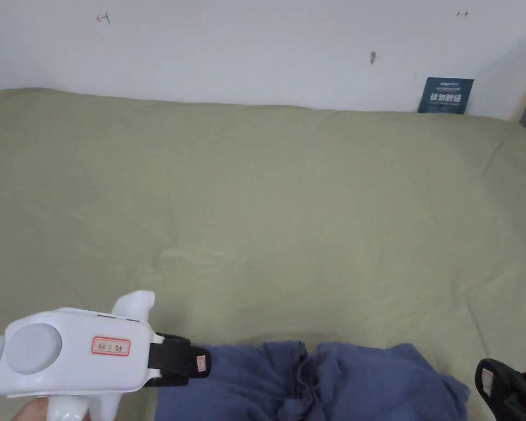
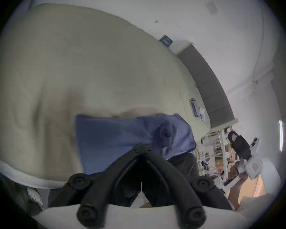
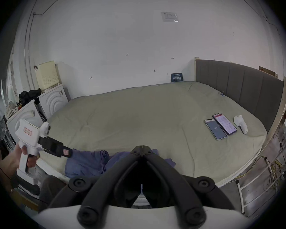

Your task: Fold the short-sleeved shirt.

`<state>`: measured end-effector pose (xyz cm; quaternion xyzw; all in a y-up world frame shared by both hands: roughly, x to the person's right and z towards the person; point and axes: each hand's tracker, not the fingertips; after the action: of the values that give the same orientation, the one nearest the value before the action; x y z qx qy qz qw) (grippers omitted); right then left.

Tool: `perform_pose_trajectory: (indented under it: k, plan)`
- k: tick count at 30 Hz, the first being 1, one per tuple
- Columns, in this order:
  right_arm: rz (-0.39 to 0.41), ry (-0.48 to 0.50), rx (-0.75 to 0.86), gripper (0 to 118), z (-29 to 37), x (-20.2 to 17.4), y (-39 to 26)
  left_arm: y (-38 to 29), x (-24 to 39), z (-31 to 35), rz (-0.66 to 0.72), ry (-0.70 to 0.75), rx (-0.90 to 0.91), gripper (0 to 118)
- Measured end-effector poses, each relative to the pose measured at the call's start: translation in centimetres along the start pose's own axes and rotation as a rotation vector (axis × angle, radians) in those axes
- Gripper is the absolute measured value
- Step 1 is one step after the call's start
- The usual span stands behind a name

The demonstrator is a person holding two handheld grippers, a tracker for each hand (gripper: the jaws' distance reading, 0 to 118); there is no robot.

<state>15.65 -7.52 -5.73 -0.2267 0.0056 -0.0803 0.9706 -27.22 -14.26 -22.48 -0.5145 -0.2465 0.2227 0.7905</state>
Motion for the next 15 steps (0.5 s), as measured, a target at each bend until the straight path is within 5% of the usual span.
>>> perform_pose_trajectory:
  k: [10,11,12,13,14,15]
  plan:
    - [0.021,0.001,-0.016,0,-0.1,-0.5,-0.1,-0.8,-6.6,-0.5,0.159,-0.024,-0.018,1]
    - [0.020,0.000,-0.018,0,-0.1,-0.5,-0.1,-0.9,-6.6,-0.8,0.150,-0.033,-0.018,13]
    - [0.020,-0.001,-0.019,0,-0.1,-0.5,-0.2,-0.8,-6.6,-1.2,0.140,-0.039,-0.019,42]
    - [0.021,-0.002,-0.021,0,-0.1,-0.5,-0.2,-0.9,-6.6,-1.8,0.133,-0.043,-0.023,94]
    - [0.021,-0.002,-0.024,0,-0.1,-0.5,-0.2,-0.9,-6.6,-2.4,0.130,-0.039,-0.026,116]
    - [0.021,-0.002,-0.026,0,-0.1,-0.5,-0.3,-0.9,-6.8,-2.8,0.138,-0.043,-0.022,116]
